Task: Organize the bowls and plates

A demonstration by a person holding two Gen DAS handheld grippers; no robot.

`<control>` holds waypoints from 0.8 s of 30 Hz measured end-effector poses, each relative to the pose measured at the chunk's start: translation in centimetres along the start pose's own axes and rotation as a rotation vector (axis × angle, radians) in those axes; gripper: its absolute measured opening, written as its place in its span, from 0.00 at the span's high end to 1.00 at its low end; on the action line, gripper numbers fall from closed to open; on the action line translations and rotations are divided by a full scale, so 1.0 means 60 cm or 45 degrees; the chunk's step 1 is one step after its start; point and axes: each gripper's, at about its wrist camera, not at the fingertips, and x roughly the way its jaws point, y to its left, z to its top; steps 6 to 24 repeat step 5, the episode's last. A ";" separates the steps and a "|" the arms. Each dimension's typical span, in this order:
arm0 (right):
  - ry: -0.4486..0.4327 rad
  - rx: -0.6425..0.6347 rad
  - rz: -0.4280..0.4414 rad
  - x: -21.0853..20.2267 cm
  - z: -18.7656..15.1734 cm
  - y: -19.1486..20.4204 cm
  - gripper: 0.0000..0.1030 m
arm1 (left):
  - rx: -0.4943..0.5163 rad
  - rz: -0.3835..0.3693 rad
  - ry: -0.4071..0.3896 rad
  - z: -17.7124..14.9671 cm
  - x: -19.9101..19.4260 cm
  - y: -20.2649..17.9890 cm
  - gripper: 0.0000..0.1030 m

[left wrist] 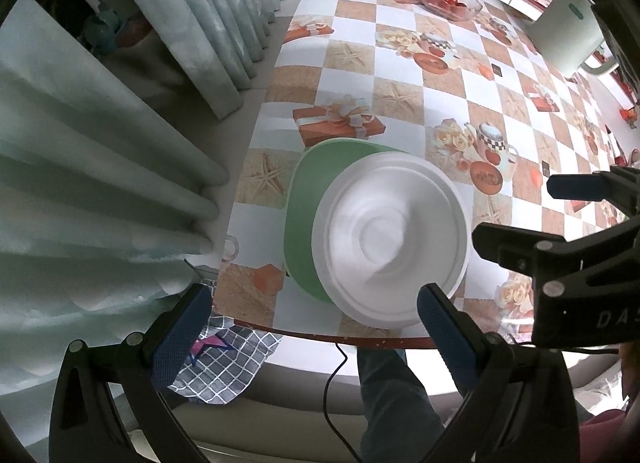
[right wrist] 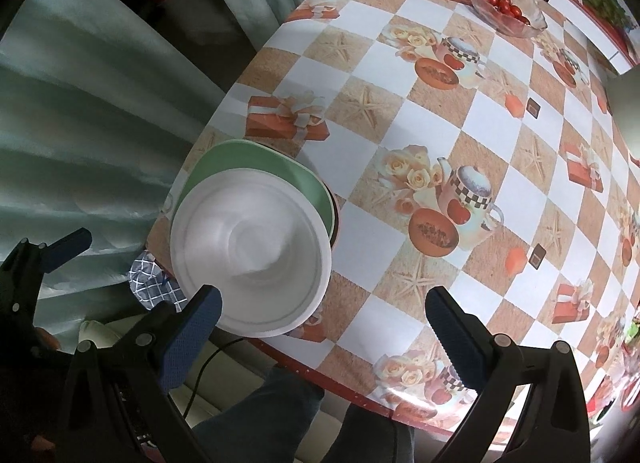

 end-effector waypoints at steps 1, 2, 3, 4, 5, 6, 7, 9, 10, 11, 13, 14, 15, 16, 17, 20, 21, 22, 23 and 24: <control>-0.001 0.004 0.000 0.000 0.000 0.000 0.00 | 0.001 0.001 -0.003 -0.001 0.000 -0.001 0.00; -0.004 0.006 0.000 -0.001 -0.002 -0.001 0.00 | 0.003 0.005 -0.014 -0.002 -0.001 -0.003 0.00; -0.005 0.007 0.000 -0.001 -0.003 -0.001 0.00 | 0.006 0.003 -0.042 -0.003 -0.005 -0.003 0.00; -0.006 0.007 0.001 -0.001 -0.003 -0.001 0.00 | 0.010 -0.008 -0.079 -0.006 -0.010 -0.003 0.00; -0.004 0.005 -0.002 -0.001 -0.003 -0.001 0.00 | 0.011 -0.017 -0.125 -0.009 -0.016 -0.002 0.00; -0.004 0.005 -0.002 -0.001 -0.003 -0.001 0.00 | 0.011 -0.017 -0.125 -0.009 -0.016 -0.002 0.00; -0.004 0.005 -0.002 -0.001 -0.003 -0.001 0.00 | 0.011 -0.017 -0.125 -0.009 -0.016 -0.002 0.00; -0.004 0.005 -0.002 -0.001 -0.003 -0.001 0.00 | 0.011 -0.017 -0.125 -0.009 -0.016 -0.002 0.00; -0.004 0.005 -0.002 -0.001 -0.003 -0.001 0.00 | 0.011 -0.017 -0.125 -0.009 -0.016 -0.002 0.00; -0.004 0.005 -0.002 -0.001 -0.003 -0.001 0.00 | 0.011 -0.017 -0.125 -0.009 -0.016 -0.002 0.00; -0.004 0.005 -0.002 -0.001 -0.003 -0.001 0.00 | 0.011 -0.017 -0.125 -0.009 -0.016 -0.002 0.00; -0.004 0.005 -0.002 -0.001 -0.003 -0.001 0.00 | 0.011 -0.017 -0.125 -0.009 -0.016 -0.002 0.00; -0.004 0.005 -0.002 -0.001 -0.003 -0.001 0.00 | 0.011 -0.017 -0.125 -0.009 -0.016 -0.002 0.00; -0.004 0.005 -0.002 -0.001 -0.003 -0.001 0.00 | 0.011 -0.017 -0.125 -0.009 -0.016 -0.002 0.00; -0.004 0.005 -0.002 -0.001 -0.003 -0.001 0.00 | 0.011 -0.017 -0.125 -0.009 -0.016 -0.002 0.00; -0.004 0.005 -0.002 -0.001 -0.003 -0.001 0.00 | 0.011 -0.017 -0.125 -0.009 -0.016 -0.002 0.00; -0.004 0.005 -0.002 -0.001 -0.003 -0.001 0.00 | 0.011 -0.017 -0.125 -0.009 -0.016 -0.002 0.00; -0.004 0.005 -0.002 -0.001 -0.003 -0.001 0.00 | 0.011 -0.017 -0.125 -0.009 -0.016 -0.002 0.00; -0.004 0.005 -0.002 -0.001 -0.003 -0.001 0.00 | 0.011 -0.017 -0.125 -0.009 -0.016 -0.002 0.00; -0.004 0.005 -0.002 -0.001 -0.003 -0.001 0.00 | 0.011 -0.017 -0.125 -0.009 -0.016 -0.002 0.00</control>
